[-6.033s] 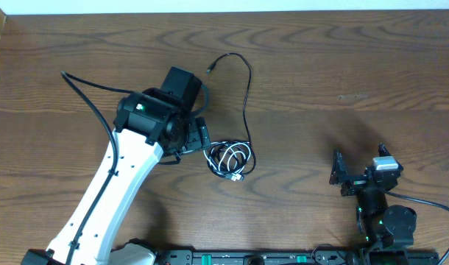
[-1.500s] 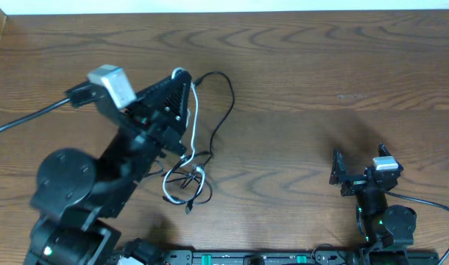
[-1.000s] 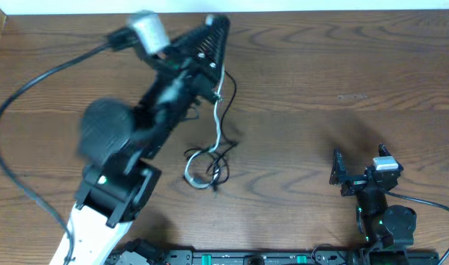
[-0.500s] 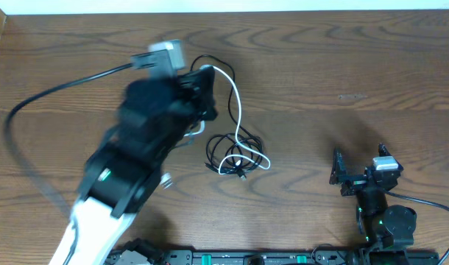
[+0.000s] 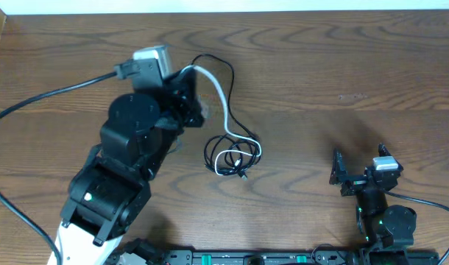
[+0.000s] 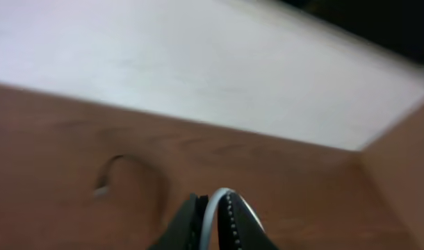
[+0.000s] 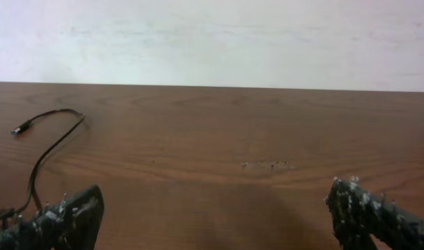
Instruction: Untangle cables
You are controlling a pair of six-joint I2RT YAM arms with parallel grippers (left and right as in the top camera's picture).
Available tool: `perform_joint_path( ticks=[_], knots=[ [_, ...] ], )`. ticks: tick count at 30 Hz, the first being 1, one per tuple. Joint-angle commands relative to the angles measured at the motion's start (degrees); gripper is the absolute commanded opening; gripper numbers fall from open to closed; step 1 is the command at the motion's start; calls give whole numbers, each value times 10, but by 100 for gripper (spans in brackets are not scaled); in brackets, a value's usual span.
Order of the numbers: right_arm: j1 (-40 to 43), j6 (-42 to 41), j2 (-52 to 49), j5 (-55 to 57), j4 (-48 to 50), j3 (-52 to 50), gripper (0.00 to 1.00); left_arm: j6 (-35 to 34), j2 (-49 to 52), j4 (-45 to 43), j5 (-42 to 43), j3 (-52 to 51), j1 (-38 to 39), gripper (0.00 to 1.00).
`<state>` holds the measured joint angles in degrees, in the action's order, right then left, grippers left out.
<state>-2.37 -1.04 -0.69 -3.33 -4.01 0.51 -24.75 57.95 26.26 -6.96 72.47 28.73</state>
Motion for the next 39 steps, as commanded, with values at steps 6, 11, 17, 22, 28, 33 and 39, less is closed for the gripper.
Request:
perform_joint_path(
  ticks=[6,11,17,22,28,33,39],
  knots=[
    [-3,-6,3,1,-1,-2,99,24,68,143,-315,7,-37,12],
    [-2,-6,3,1,-1,-2,99,-35,116,166,-315,7,-111,12],
    [-2,-6,3,1,-1,-2,99,-45,161,170,-257,7,-189,23],
    [-2,-6,3,1,-1,-2,99,-50,170,172,-117,7,-219,35],
    [-2,-6,3,1,-1,-2,99,-49,169,188,141,7,-219,76],
    [-2,-6,3,1,-1,-2,99,-49,170,231,320,3,-203,84],
    [-2,-6,3,1,-1,-2,99,25,185,266,294,-1,-150,84]
  ],
)
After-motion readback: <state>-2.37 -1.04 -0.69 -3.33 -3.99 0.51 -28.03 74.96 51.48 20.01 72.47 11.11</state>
